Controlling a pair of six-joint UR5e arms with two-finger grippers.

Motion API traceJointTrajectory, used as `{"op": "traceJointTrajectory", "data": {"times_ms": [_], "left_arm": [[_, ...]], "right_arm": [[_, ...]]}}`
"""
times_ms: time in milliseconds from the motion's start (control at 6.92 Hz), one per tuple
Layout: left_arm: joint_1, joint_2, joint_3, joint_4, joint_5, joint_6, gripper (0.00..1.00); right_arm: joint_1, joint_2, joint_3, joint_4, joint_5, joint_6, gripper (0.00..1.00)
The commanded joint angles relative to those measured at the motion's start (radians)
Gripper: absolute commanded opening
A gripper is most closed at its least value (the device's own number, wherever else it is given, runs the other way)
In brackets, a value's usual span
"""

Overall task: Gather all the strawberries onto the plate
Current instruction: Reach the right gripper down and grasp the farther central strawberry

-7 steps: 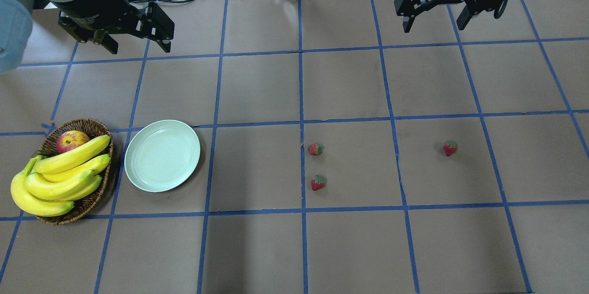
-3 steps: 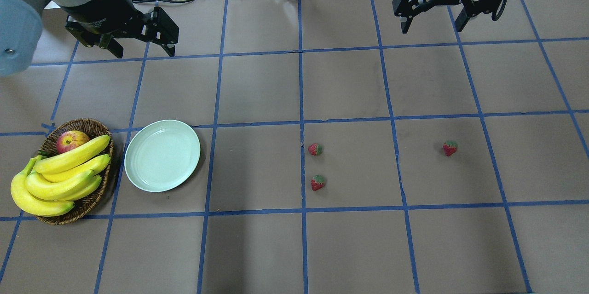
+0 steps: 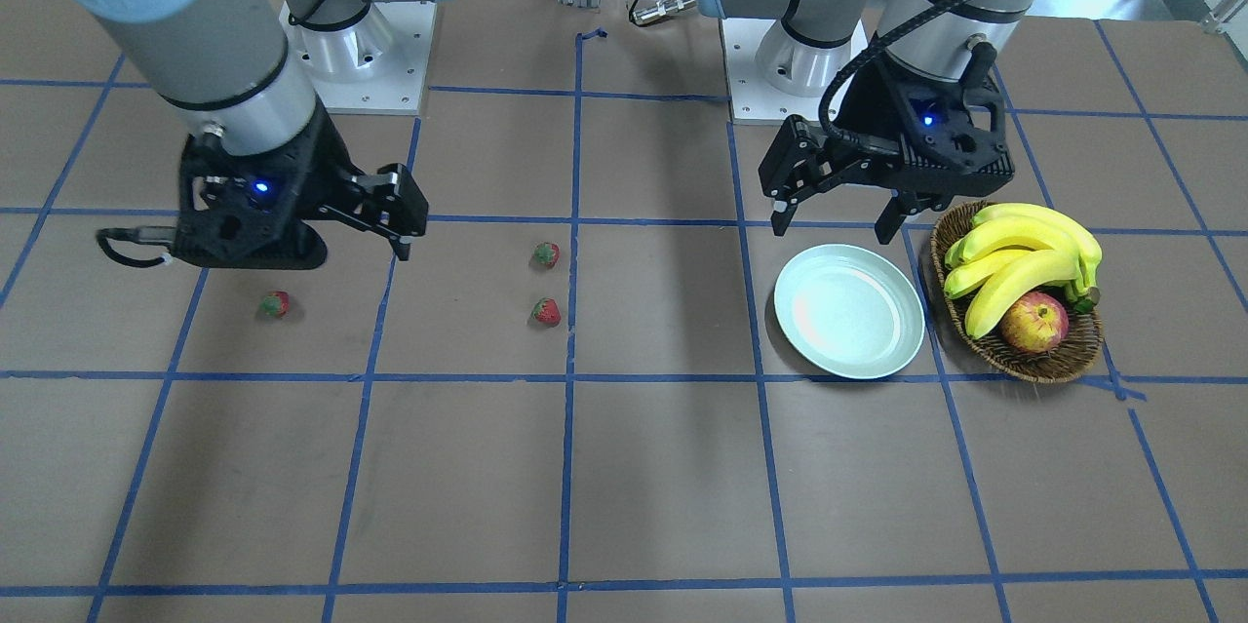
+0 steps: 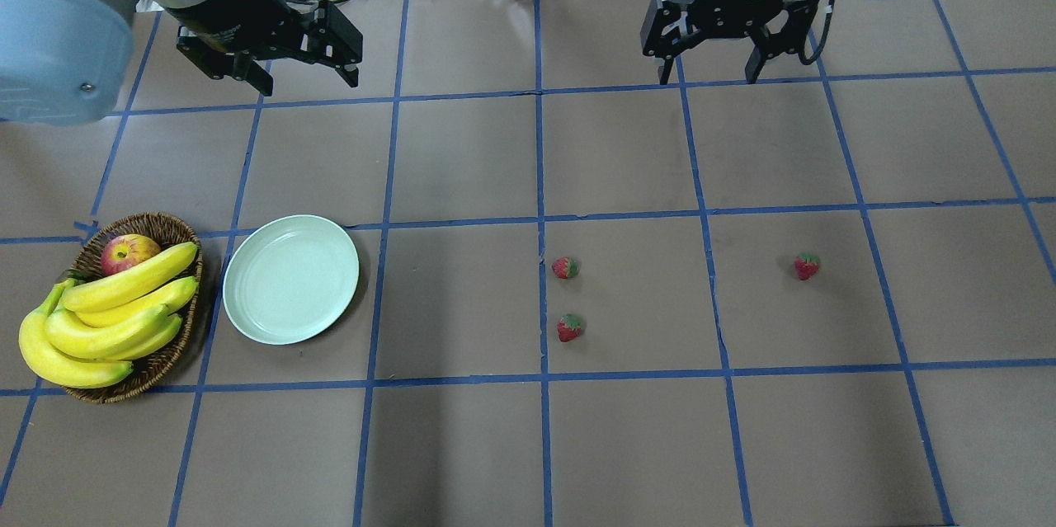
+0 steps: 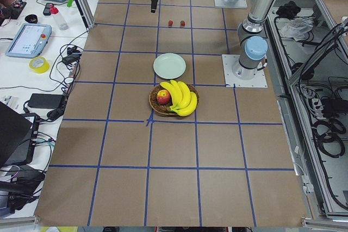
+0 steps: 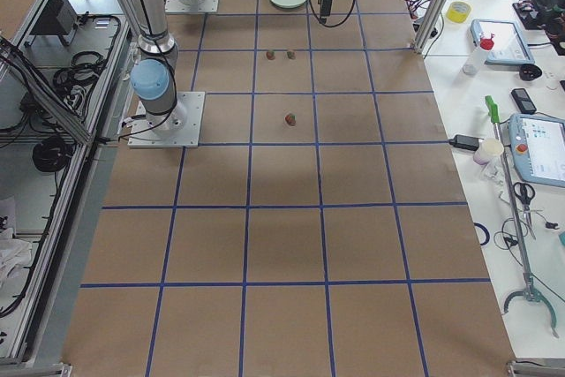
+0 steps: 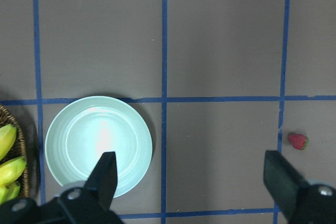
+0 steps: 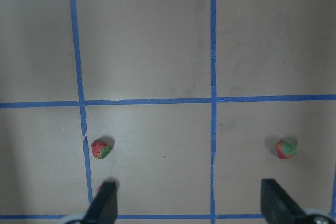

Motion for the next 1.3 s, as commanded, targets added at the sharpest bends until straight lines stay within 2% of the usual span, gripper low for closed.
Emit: {"op": "traceJointTrajectory", "data": {"times_ms": [0,289,434,578,723,867,1012,1157], "left_arm": [[-0.040,-0.019,-0.002,0.018,-0.001,-0.018,1.00],[-0.044,0.010,-0.005,0.025,0.001,-0.006,1.00],[-0.044,0.026,-0.008,0.016,0.042,-0.004,1.00],[-0.046,0.029,-0.007,0.012,0.094,-0.003,1.00],[-0.044,0.040,-0.007,0.010,0.093,-0.003,1.00],[-0.043,0.043,-0.008,0.006,0.093,-0.003,1.00],[-0.041,0.043,-0.008,0.002,0.093,-0.003,1.00],[-0.038,0.044,-0.008,0.001,0.093,-0.003,1.00]], "right_arm": [[0.111,0.113,0.082,-0.180,0.015,0.105,0.95],[0.154,0.141,0.345,-0.484,0.076,0.212,0.92],[0.172,0.177,0.434,-0.629,0.074,0.234,0.92],[0.191,0.187,0.453,-0.642,0.074,0.239,0.92],[0.208,0.200,0.467,-0.644,0.065,0.240,0.89],[0.212,0.204,0.475,-0.645,0.071,0.242,0.80],[0.213,0.204,0.476,-0.645,0.062,0.237,0.62],[0.213,0.204,0.478,-0.639,0.062,0.234,0.38]]}}
